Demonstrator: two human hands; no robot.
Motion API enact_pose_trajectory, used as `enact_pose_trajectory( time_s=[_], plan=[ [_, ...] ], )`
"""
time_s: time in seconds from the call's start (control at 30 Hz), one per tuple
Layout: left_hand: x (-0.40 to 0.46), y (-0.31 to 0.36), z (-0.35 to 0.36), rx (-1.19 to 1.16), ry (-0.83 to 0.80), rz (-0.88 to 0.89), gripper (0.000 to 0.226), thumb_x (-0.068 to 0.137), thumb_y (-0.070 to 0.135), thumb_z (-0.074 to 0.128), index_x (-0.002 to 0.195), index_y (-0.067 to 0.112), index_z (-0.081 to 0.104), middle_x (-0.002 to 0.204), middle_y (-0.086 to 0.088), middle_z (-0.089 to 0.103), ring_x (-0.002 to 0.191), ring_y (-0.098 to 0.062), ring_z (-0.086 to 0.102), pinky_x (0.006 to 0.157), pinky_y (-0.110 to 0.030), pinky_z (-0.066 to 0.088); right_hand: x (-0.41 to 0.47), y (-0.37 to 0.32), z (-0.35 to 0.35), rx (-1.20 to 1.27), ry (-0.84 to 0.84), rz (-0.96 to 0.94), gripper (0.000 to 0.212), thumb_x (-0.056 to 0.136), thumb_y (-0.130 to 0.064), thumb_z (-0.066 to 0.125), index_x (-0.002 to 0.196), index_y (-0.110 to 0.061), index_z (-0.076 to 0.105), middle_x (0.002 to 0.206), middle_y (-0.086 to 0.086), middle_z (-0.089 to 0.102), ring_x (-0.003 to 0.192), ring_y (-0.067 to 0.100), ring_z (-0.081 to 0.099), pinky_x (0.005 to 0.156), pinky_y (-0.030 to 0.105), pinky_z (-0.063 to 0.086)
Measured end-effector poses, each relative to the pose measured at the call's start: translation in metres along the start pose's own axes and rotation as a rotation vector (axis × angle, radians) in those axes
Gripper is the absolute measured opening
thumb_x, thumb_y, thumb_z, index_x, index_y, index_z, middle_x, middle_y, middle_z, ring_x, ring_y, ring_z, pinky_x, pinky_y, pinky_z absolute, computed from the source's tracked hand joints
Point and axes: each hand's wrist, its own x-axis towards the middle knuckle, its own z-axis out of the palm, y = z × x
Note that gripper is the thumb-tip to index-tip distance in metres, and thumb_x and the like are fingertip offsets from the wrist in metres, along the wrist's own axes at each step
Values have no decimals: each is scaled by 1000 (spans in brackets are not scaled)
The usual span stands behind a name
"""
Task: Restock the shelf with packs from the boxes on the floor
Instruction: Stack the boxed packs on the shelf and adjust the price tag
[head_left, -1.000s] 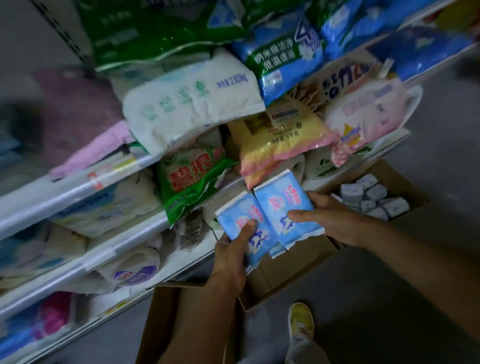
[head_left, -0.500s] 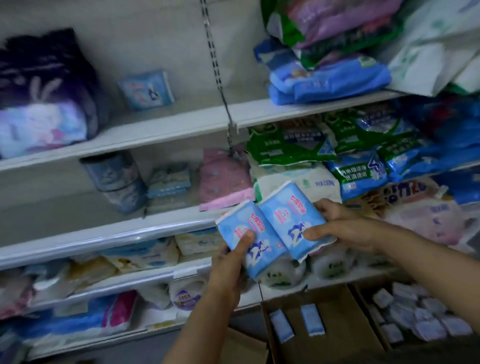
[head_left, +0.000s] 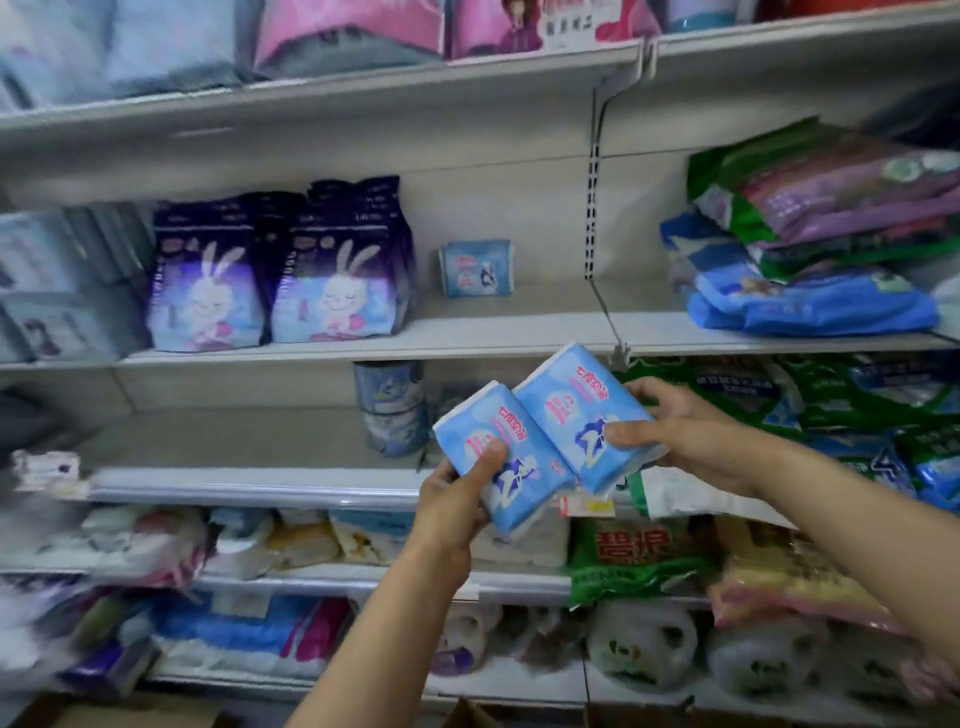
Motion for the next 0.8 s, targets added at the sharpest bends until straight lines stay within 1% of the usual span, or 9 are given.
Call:
enact_pose_trajectory(
  time_s=[0.03, 0.17, 0.27, 0.4, 0.5, 0.57, 0.63, 0.73, 0.8],
  plan=[
    [1, 8, -4, -4, 10, 9, 29, 78, 23, 77, 102, 10, 69, 94, -11, 77, 76, -19, 73, 74, -37, 61, 4, -7, 6, -10, 7, -20, 42, 80, -3, 72, 117, -7, 51, 106, 14, 70, 82, 24, 69, 60, 31, 56],
    [7, 34, -11, -22, 38, 26, 21, 85, 25, 73, 101, 12, 67, 86, -5, 76, 64, -12, 70, 48, -24, 52, 22, -34, 26, -93, 105, -160, 38, 78, -5, 76, 111, -12, 58, 100, 10, 69, 74, 16, 68, 53, 22, 53],
    [13, 49, -13, -54, 58, 26, 24, 86, 25, 72, 105, 11, 66, 91, -6, 76, 67, -12, 71, 50, -24, 53, 43, -51, 34, -189, 195, -268, 41, 77, -7, 78, 113, -10, 57, 97, 9, 68, 75, 16, 66, 59, 22, 54],
    [23, 66, -15, -103, 79, 42, 18, 88, 22, 71, 101, 12, 64, 79, -2, 76, 61, -10, 71, 49, -24, 54, 80, -69, 40, -296, 336, -372, 48, 74, -12, 81, 110, -10, 48, 102, 10, 61, 86, 23, 62, 74, 32, 49],
    [33, 78, -14, -160, 122, 55, 30, 87, 21, 71, 112, 7, 63, 94, -10, 75, 64, -14, 71, 47, -25, 54, 109, -80, 39, -439, 406, -480, 46, 74, -16, 79, 104, -15, 44, 99, 2, 57, 86, 23, 58, 74, 33, 47],
    [42, 85, -12, -177, 142, 61, 36, 88, 22, 71, 117, 4, 60, 105, -15, 71, 57, -12, 67, 40, -20, 48, 132, -82, 37, -536, 389, -544, 42, 76, -16, 77, 101, -17, 44, 96, -1, 55, 83, 23, 57, 72, 36, 47],
    [54, 92, -8, -184, 147, 77, 34, 89, 22, 69, 115, 3, 58, 105, -16, 67, 46, -9, 61, 36, -16, 42, 157, -79, 34, -639, 345, -552, 38, 76, -13, 75, 100, -19, 46, 99, 2, 57, 86, 24, 57, 72, 36, 47],
    [76, 99, -1, -184, 155, 98, 42, 86, 25, 73, 120, 3, 62, 106, -13, 74, 72, -18, 71, 49, -24, 53, 192, -73, 34, -759, 253, -493, 42, 76, -9, 74, 108, -23, 51, 115, 6, 56, 95, 23, 57, 77, 32, 47],
    [90, 104, 5, -172, 168, 100, 37, 86, 26, 73, 116, 7, 63, 104, -11, 74, 70, -17, 71, 49, -25, 53, 212, -75, 35, -793, 213, -499, 44, 75, -8, 74, 110, -24, 52, 117, 3, 50, 94, 21, 55, 76, 29, 44]
  ],
)
